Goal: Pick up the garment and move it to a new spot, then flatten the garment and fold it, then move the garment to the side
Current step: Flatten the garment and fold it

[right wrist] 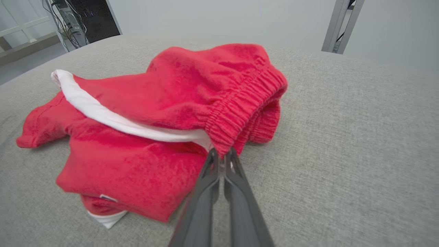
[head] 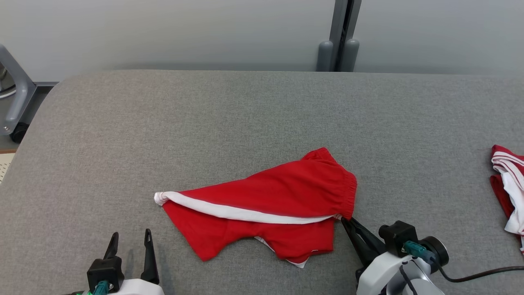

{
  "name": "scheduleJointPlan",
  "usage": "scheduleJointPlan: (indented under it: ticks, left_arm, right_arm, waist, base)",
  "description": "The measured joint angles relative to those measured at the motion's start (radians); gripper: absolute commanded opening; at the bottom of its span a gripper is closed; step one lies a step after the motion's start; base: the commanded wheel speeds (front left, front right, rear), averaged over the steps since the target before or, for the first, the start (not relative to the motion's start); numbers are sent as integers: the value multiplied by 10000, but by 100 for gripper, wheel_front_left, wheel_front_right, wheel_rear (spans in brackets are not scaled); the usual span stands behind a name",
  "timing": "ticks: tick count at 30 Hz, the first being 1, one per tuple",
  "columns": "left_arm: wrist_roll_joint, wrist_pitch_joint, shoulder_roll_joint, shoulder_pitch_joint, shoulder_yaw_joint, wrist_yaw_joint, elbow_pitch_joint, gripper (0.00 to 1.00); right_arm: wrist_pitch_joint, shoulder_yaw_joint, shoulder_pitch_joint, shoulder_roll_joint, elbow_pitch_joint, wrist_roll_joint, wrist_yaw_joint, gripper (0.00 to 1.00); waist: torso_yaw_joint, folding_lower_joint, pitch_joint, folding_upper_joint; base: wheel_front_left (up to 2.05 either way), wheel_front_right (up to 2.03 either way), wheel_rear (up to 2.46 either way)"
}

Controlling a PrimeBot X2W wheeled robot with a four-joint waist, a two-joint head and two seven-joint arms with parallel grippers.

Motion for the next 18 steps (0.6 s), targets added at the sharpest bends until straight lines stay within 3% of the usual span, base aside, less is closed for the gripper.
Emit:
scheduleJointPlan:
  ticks: [5,18]
  left_arm:
    - [-17,0,2,-22,-88,-31,-2,100]
    - [-1402,0,-6,-26,-1198,-980,351,100]
  right_arm:
    - [2,-109,33,-136,-284,27,0,0]
    - [2,-779,572,-757,-934,140,0,0]
  waist:
    - [-132,0,-2,0]
    - [-830,0,-157,0]
  base:
    - [0,0,0]
    - [0,0,0]
